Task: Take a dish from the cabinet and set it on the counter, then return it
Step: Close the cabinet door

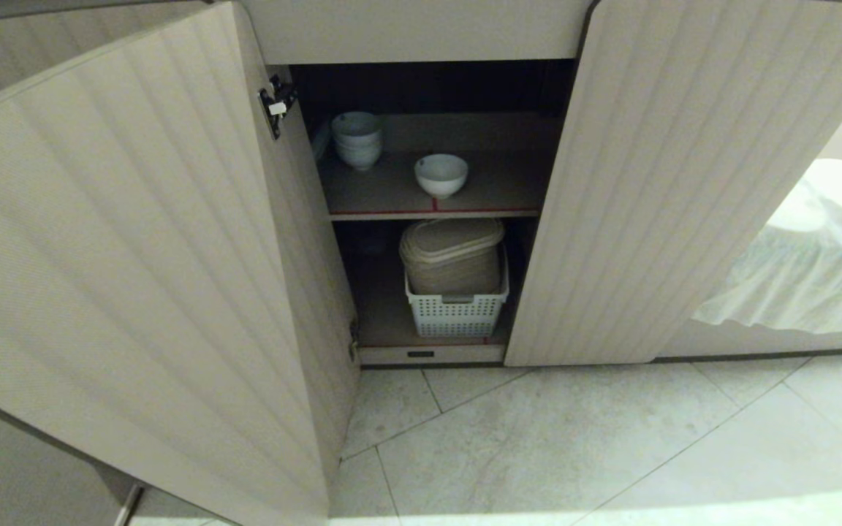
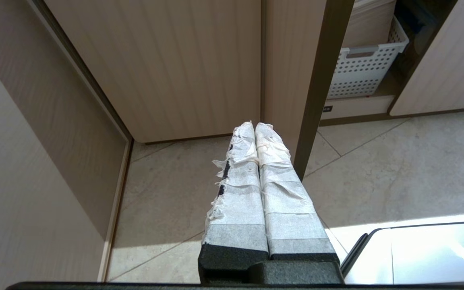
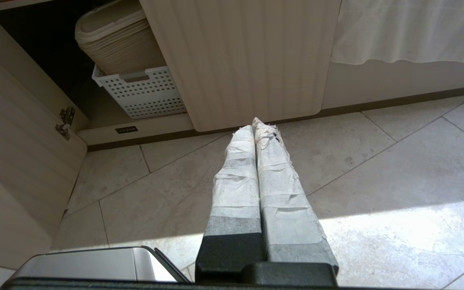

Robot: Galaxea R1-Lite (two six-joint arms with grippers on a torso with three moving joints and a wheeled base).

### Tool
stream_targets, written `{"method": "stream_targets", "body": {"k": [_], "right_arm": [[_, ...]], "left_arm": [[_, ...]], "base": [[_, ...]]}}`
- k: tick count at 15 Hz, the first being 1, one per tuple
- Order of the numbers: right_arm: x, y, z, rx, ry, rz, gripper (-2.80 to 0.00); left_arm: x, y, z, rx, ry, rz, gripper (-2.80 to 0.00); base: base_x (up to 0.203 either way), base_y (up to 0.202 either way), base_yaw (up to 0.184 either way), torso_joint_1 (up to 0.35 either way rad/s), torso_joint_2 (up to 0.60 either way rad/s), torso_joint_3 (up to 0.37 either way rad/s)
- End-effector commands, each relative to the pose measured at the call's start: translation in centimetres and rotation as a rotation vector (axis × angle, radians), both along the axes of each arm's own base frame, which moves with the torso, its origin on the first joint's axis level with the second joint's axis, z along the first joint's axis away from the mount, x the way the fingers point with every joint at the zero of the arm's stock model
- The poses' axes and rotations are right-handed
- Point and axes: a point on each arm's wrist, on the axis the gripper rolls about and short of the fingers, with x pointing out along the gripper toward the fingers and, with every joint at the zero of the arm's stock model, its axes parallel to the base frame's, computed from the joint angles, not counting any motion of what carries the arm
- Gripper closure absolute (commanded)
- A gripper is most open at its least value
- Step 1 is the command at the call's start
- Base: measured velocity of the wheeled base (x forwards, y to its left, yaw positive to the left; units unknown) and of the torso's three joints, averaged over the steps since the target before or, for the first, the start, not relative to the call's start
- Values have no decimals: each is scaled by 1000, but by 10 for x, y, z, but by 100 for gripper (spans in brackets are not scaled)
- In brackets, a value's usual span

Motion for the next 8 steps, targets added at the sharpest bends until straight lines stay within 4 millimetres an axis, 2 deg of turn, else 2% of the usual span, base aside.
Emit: {"method": "stream_targets", "body": {"k": [1,8], "right_arm": [[0,0,0,-1,-1,0,0],[0,1,1,-52,-5,31,0]], "left_arm": [[0,0,0,0,-1,0,0],[0,0,0,0,-1,0,0]], "base": [[0,0,0,0,0,0],[0,0,0,0,0,0]]}}
